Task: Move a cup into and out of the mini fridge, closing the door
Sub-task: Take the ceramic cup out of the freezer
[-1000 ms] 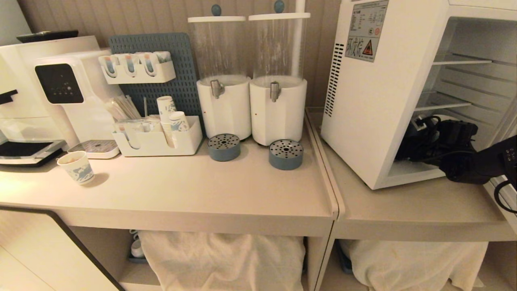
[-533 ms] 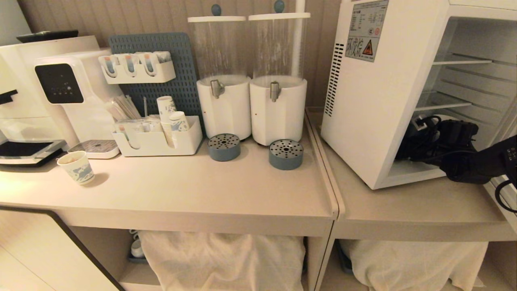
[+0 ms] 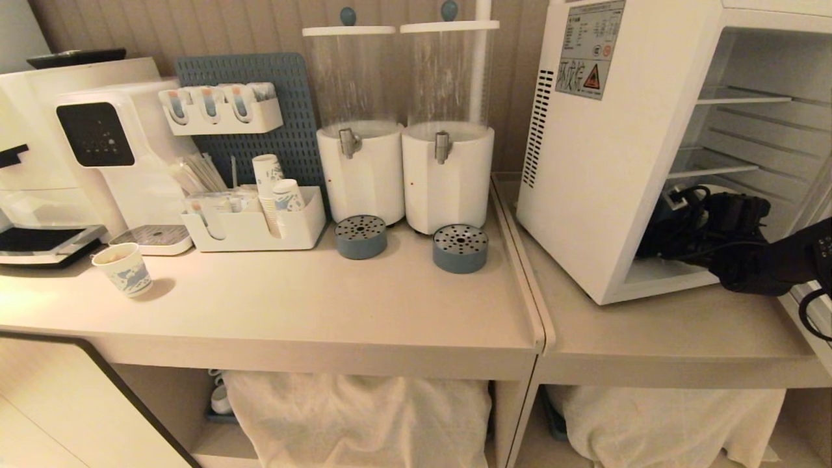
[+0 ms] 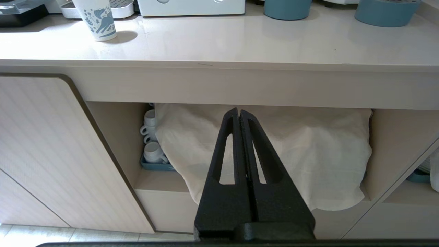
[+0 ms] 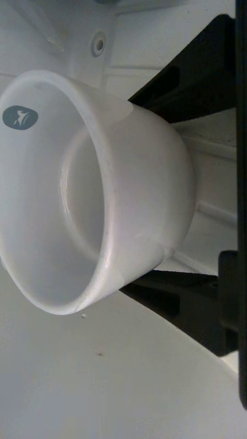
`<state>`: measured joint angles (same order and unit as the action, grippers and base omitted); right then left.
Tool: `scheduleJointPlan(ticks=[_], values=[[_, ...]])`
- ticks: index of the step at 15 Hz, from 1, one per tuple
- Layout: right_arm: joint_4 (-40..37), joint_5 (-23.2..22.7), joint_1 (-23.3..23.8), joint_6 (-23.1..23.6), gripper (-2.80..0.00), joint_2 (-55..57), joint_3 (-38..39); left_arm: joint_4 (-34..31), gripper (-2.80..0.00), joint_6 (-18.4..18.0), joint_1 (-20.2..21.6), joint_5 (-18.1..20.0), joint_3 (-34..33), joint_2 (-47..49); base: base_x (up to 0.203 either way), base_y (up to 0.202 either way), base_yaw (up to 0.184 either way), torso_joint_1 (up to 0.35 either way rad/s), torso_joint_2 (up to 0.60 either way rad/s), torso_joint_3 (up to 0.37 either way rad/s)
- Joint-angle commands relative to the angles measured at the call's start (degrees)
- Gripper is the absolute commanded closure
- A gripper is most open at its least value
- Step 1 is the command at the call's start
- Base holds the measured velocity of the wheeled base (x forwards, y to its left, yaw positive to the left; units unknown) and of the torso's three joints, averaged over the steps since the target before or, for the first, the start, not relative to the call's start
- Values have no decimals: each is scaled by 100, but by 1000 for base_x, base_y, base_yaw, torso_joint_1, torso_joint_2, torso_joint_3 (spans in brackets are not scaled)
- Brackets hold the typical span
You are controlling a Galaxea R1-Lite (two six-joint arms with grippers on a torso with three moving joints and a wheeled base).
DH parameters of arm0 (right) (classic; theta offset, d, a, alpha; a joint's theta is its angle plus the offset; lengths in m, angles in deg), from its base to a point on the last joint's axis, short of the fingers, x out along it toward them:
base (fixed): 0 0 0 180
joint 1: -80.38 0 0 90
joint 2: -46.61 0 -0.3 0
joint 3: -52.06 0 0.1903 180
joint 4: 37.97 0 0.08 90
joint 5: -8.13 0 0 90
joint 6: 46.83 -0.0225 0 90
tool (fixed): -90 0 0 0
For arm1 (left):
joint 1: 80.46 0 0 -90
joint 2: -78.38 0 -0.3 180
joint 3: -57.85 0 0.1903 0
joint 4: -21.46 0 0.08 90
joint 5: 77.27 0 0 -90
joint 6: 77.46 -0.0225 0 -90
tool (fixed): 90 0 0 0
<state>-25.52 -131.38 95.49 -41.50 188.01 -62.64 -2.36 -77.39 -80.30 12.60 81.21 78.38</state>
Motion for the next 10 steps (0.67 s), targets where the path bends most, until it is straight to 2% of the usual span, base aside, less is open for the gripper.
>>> scheduleJointPlan(ticks=[1,5,10], values=[[29,-33,1,3,0,-88,57,2,0,1,2,-7,-9,0,0,0,0,0,0,0],[43,-33,1,16,0,-199,180,2,0,1,2,-4,-8,0,0,0,0,0,0,0],[109,-85,149,136,0,-666,863,2,0,1,2,-4,-9,0,0,0,0,0,0,0]])
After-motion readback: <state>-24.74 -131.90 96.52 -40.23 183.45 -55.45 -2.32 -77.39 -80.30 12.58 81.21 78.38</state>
